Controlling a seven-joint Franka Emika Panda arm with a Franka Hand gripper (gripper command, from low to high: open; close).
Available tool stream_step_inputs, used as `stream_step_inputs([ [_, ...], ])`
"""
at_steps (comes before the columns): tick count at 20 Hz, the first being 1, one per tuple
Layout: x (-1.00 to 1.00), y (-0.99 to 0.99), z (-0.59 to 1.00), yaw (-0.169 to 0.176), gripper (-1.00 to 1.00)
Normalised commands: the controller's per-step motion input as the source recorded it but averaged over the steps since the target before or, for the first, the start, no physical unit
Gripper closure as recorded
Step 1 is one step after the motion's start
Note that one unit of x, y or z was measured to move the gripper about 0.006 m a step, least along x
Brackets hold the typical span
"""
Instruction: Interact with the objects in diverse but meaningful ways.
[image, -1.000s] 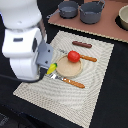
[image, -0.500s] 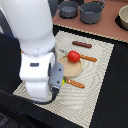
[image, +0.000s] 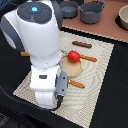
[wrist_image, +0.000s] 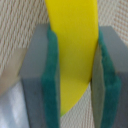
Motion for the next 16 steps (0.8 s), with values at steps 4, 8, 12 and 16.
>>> stream_step_inputs([
  [4,0.43,-0.04,0.47,-0.047,-1.0],
  [8,0.48,0.04,0.96,-0.086,-1.0],
  [12,0.5,0.2,1.0,-0.088,-1.0],
  [16,0.53,0.39,1.0,-0.067,-1.0],
])
